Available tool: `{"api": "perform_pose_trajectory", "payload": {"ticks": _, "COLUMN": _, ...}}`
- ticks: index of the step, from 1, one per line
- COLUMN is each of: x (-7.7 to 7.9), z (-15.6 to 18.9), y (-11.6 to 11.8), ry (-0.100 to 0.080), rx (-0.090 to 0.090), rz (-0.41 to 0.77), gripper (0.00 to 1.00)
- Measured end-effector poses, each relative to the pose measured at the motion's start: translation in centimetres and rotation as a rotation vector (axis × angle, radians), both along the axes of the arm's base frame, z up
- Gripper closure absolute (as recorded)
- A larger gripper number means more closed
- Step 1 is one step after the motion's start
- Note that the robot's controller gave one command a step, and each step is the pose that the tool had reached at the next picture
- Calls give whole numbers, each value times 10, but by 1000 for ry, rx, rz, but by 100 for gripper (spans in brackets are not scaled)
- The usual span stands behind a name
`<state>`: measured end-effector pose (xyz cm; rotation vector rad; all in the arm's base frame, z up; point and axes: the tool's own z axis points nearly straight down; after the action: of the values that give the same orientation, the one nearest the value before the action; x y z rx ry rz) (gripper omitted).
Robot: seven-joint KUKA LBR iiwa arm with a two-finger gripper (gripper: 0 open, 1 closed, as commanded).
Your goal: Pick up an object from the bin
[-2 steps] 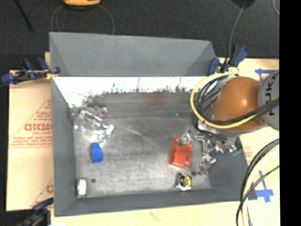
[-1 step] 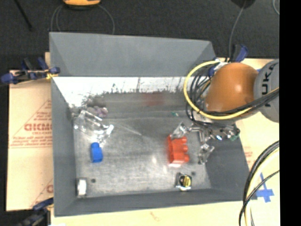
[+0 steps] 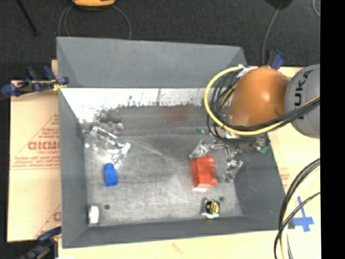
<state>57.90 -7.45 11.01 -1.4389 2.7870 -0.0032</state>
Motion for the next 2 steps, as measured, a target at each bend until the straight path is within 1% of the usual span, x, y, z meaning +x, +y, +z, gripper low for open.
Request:
{"api": "perform_pose_trajectory", "payload": {"ticks": 1, "x": 14, "z": -36, "y": 19, "ry": -7, "rx": -4, "rz": 361, "gripper": 0}}
{"api": "perform_pose_trajectory", "payload": {"ticks": 2, "x": -4, "z": -36, "y": 56, "ry": -4, "rx": -7, "rz": 724, "gripper": 0}}
